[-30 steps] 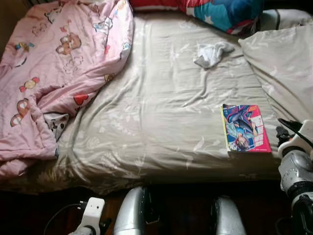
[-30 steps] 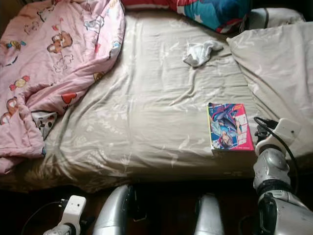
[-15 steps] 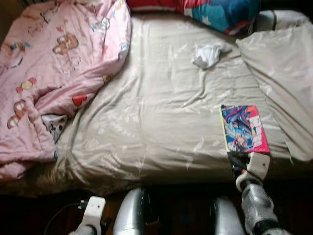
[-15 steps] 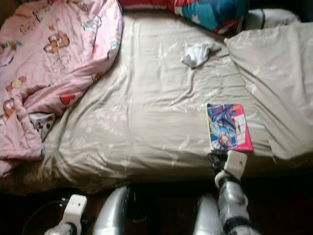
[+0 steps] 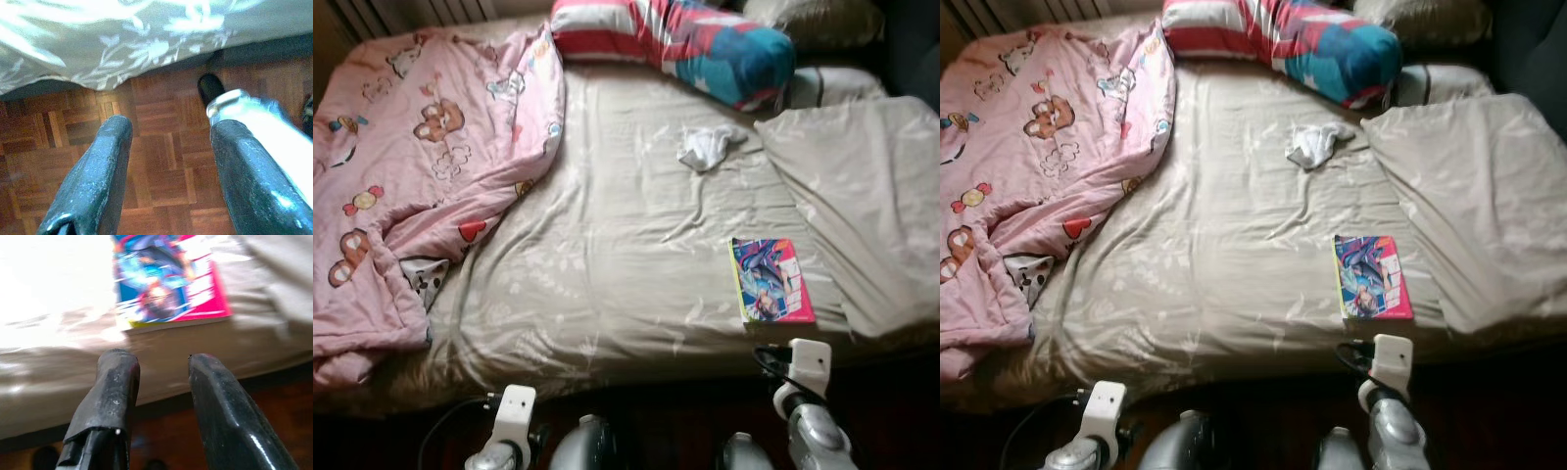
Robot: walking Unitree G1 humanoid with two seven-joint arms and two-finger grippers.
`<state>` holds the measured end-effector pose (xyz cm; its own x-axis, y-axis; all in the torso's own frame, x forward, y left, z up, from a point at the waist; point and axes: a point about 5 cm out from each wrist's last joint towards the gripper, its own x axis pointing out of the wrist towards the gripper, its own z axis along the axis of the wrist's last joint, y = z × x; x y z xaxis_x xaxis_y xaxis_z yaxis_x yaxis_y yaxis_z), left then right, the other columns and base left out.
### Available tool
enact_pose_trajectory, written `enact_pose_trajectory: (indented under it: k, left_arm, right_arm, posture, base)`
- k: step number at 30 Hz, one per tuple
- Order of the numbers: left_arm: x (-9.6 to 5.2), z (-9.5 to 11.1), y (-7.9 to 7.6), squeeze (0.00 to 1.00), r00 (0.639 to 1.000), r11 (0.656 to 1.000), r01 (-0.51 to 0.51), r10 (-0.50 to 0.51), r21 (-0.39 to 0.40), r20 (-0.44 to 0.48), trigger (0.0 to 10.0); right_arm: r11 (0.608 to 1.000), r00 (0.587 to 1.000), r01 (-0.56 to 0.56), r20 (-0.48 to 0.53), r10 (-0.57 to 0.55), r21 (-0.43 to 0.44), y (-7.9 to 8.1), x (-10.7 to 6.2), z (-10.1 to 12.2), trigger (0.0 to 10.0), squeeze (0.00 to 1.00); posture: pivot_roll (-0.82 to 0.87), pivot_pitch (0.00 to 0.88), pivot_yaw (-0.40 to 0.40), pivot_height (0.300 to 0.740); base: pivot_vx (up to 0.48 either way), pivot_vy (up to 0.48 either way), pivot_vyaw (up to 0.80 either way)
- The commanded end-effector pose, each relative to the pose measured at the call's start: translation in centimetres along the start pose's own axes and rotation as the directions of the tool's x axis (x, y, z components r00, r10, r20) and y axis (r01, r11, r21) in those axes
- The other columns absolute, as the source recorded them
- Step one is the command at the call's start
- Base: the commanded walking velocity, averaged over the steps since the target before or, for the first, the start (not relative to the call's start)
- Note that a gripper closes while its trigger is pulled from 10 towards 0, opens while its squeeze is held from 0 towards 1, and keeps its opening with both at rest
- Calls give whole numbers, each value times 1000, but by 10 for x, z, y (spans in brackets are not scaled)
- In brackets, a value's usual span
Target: Clean up the room
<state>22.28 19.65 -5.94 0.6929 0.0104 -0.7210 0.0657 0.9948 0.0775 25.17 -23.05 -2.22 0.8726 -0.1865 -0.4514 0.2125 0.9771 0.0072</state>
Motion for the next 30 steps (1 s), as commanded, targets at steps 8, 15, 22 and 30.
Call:
enact_pose_trajectory:
  k: [8,15,22,30]
  left_arm:
    - [1,-3,0,0,998,996,-41,37,-84,-48,10000]
    - [1,-1,6,0,995,988,-80,72,-135,-62,10000]
    - [2,1,7,0,995,986,-85,76,-144,-69,10000]
    - [1,-3,7,0,994,986,-85,74,-141,-84,10000]
  right_arm:
    - [996,972,-54,-233,36,-69,9,-15,-44,10000,0]
    - [984,951,-130,-297,88,-124,23,-14,-47,10000,0]
    - [985,952,-113,-299,69,-131,23,-9,-41,10000,0]
    - [989,960,-93,-274,59,-115,24,-4,-32,10000,0]
  posture:
    - [-128,64,18,740]
    - [-115,0,-8,740]
    - [-112,0,0,740]
    - [-114,0,24,740]
  base:
    - [0,0,0]
    - [0,0,0]
    - [0,0,0]
    - [0,0,0]
